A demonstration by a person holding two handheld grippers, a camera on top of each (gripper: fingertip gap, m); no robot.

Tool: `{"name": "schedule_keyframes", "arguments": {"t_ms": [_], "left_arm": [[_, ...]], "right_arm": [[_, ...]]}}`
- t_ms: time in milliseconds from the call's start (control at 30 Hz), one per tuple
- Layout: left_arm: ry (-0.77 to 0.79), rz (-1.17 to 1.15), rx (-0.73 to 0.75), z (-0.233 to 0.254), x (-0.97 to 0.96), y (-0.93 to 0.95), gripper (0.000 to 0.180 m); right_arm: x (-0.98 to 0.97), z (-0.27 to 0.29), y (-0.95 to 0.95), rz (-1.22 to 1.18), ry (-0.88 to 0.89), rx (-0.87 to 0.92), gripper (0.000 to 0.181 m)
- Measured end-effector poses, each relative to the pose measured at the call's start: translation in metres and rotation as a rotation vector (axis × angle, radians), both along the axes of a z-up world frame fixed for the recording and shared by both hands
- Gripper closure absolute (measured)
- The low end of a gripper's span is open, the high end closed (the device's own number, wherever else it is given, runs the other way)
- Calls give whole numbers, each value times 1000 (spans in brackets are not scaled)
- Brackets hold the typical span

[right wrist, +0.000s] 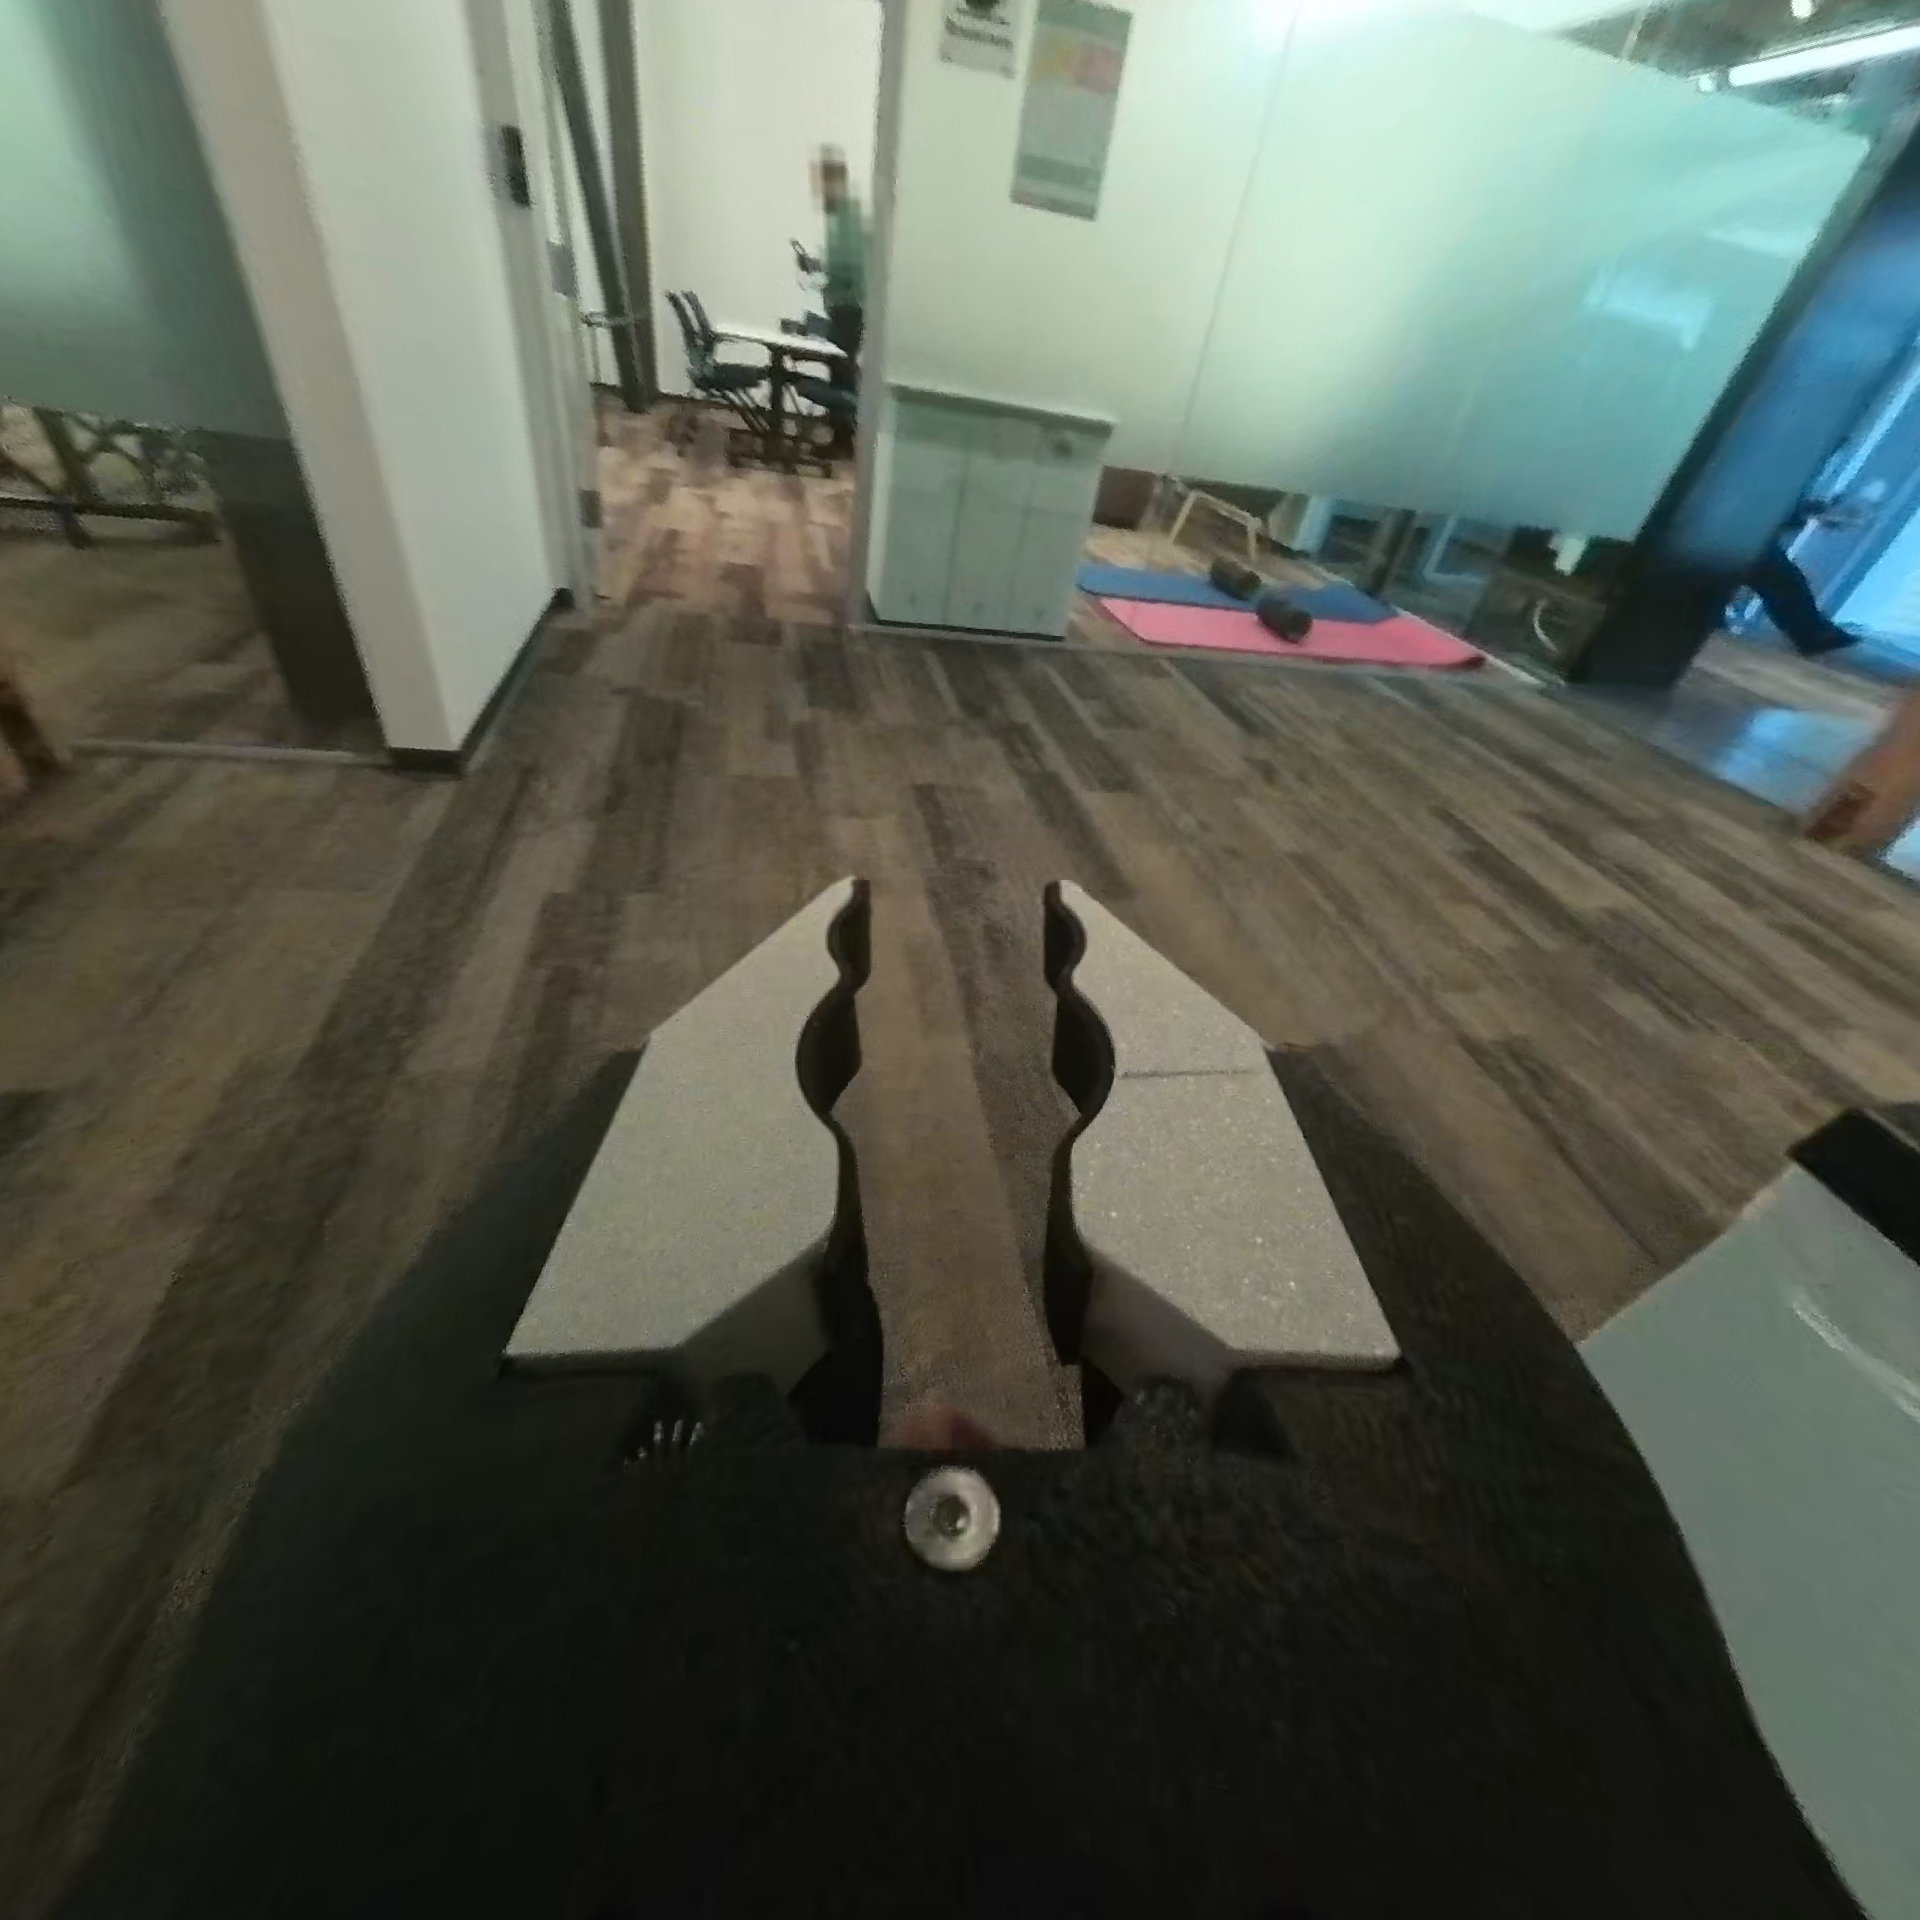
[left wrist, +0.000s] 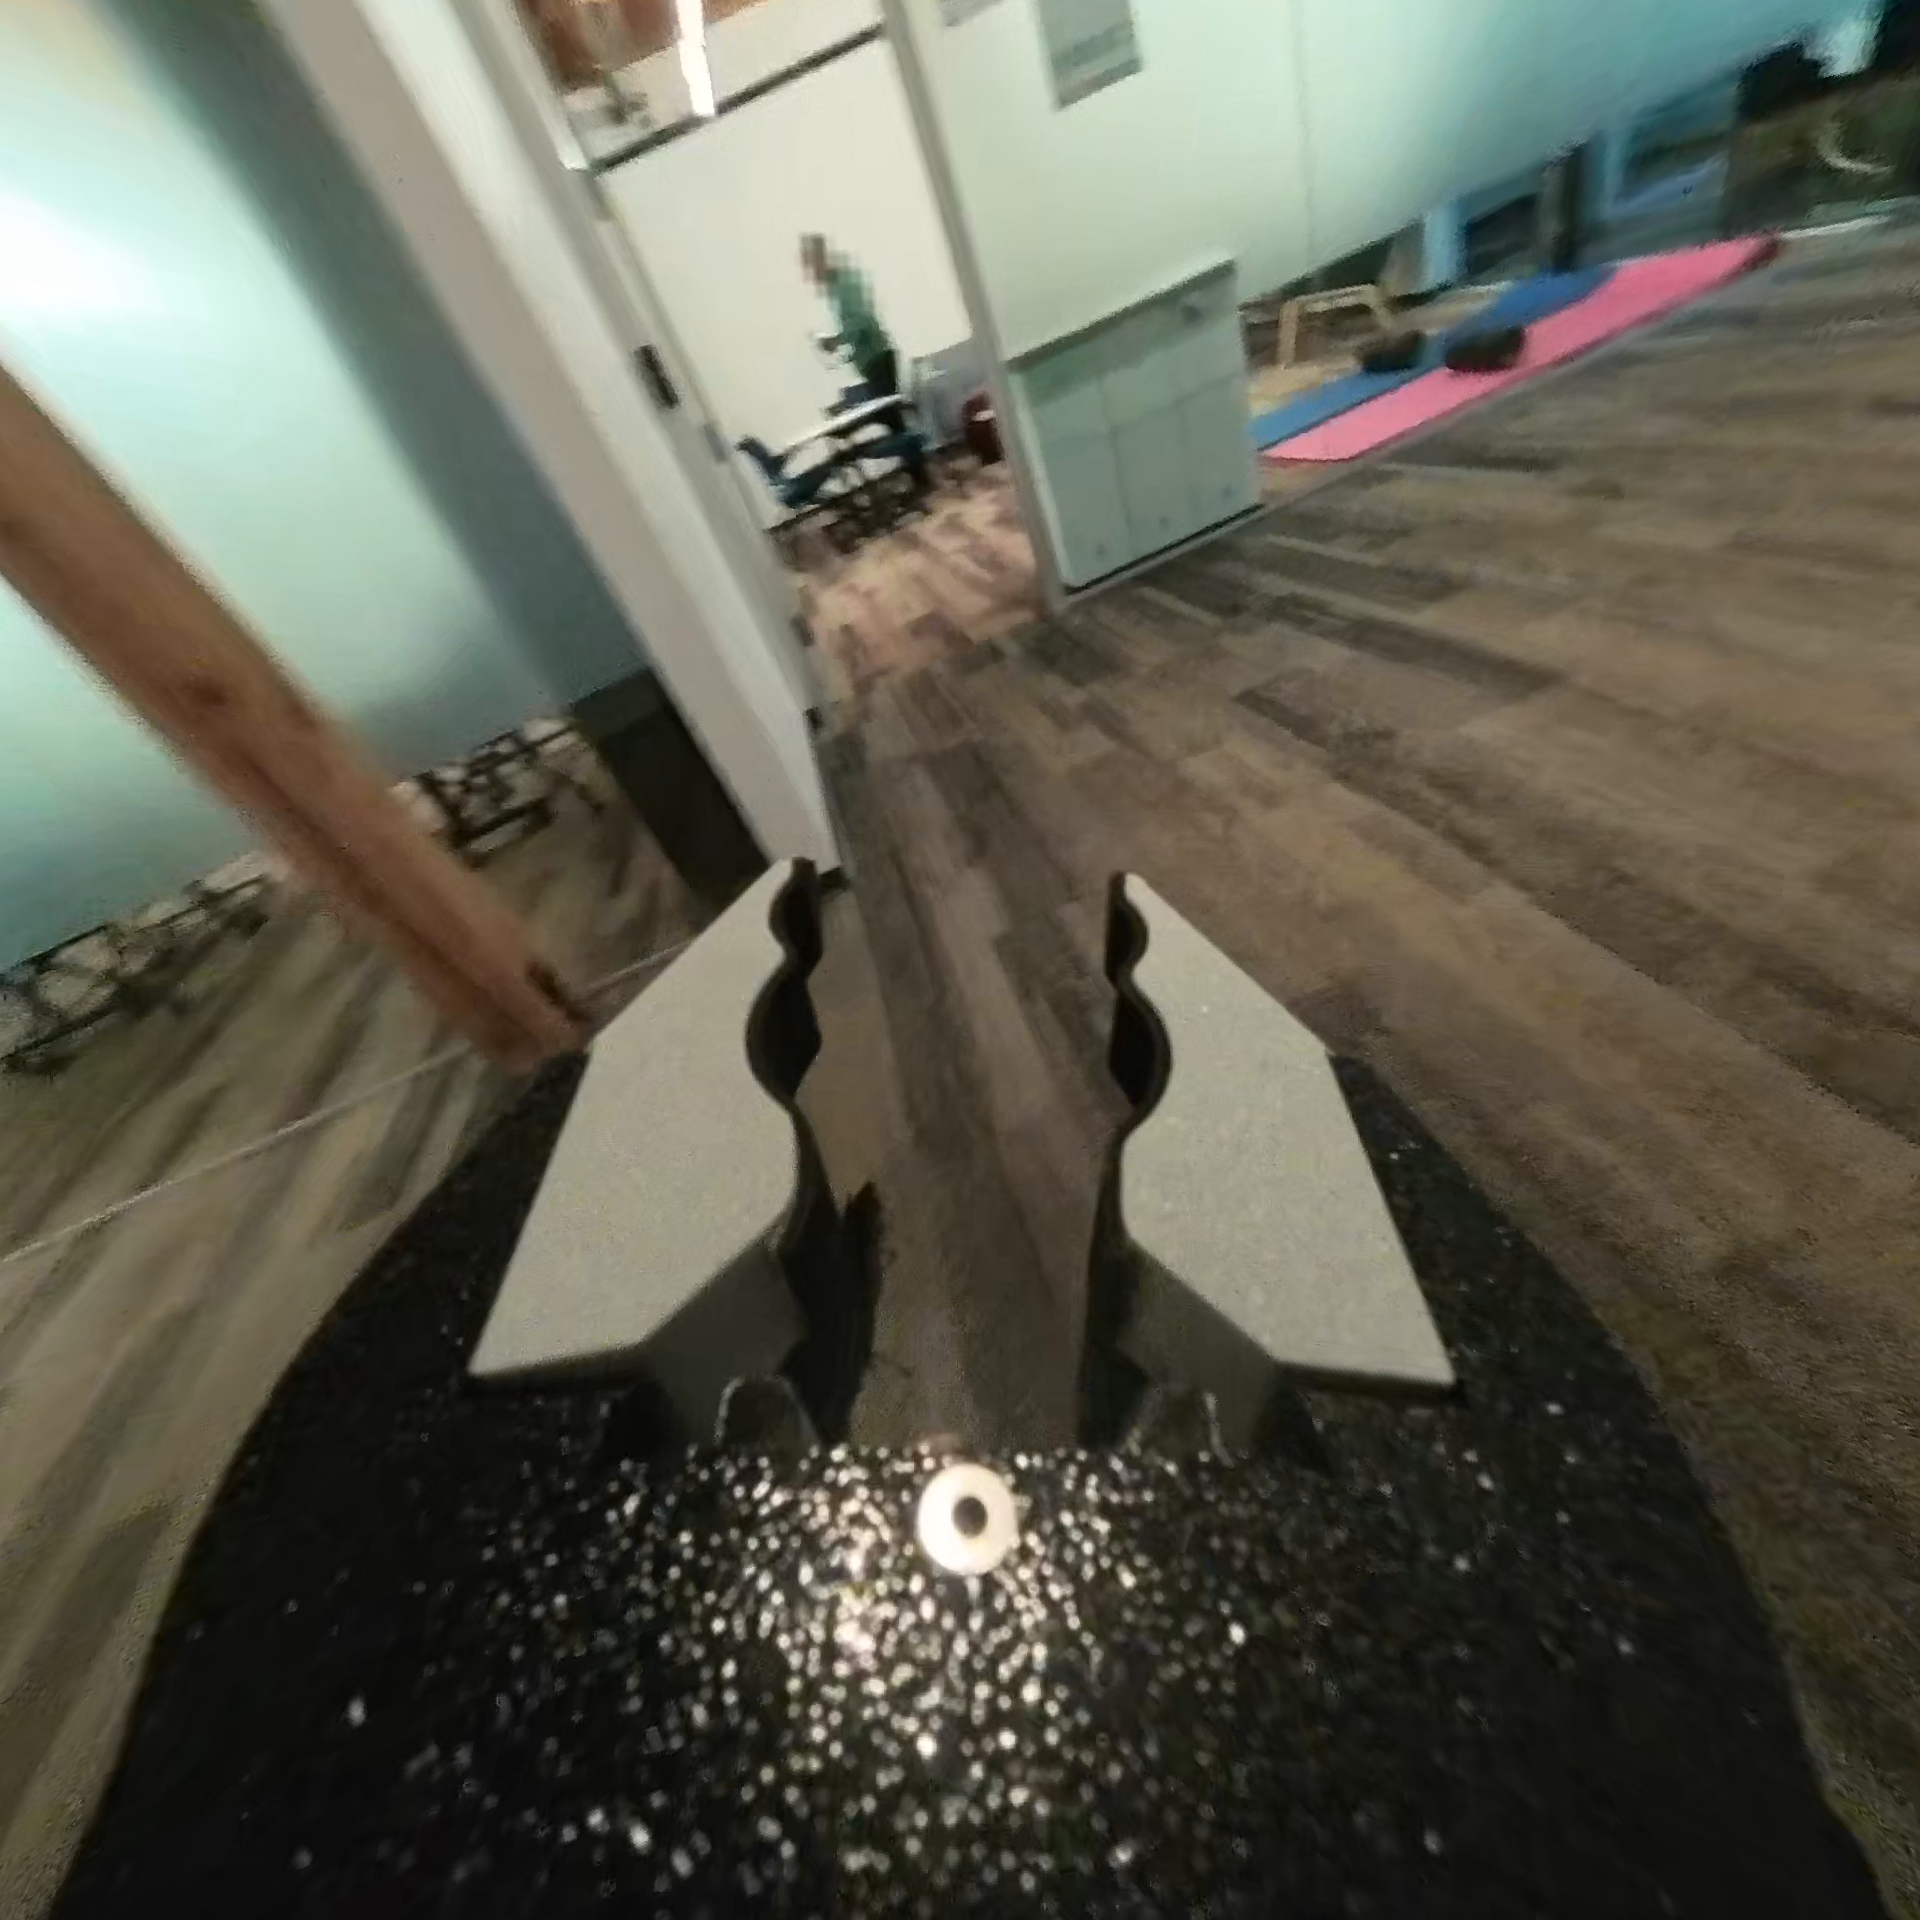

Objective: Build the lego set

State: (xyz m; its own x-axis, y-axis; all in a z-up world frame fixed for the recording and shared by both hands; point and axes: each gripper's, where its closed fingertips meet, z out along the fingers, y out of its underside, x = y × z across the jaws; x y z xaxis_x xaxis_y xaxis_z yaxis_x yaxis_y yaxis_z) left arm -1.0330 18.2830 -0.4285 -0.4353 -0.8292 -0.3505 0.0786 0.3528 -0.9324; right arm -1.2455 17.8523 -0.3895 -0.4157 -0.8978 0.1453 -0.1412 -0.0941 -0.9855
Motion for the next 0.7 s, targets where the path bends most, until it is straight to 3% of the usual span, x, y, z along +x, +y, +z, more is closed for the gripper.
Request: {"name": "schedule_keyframes", "arguments": {"t_ms": [167, 333, 500, 633, 700], "left_arm": [[51, -293, -66, 19, 111, -222, 124], [45, -581, -83, 24, 159, -448, 120], [94, -645, -180, 9, 209, -634, 120], [246, -696, -113, -19, 231, -766, 119], [242, -786, -122, -8, 236, -837, 119]], "right_arm": [[64, 36, -117, -60, -38, -17, 150], [75, 11, -232, -208, -29, 18, 151], [85, -35, -359, -321, 59, -8, 160], [106, -50, -486, -404, 122, 75, 160], [128, -37, -550, -399, 96, 91, 157]]}}
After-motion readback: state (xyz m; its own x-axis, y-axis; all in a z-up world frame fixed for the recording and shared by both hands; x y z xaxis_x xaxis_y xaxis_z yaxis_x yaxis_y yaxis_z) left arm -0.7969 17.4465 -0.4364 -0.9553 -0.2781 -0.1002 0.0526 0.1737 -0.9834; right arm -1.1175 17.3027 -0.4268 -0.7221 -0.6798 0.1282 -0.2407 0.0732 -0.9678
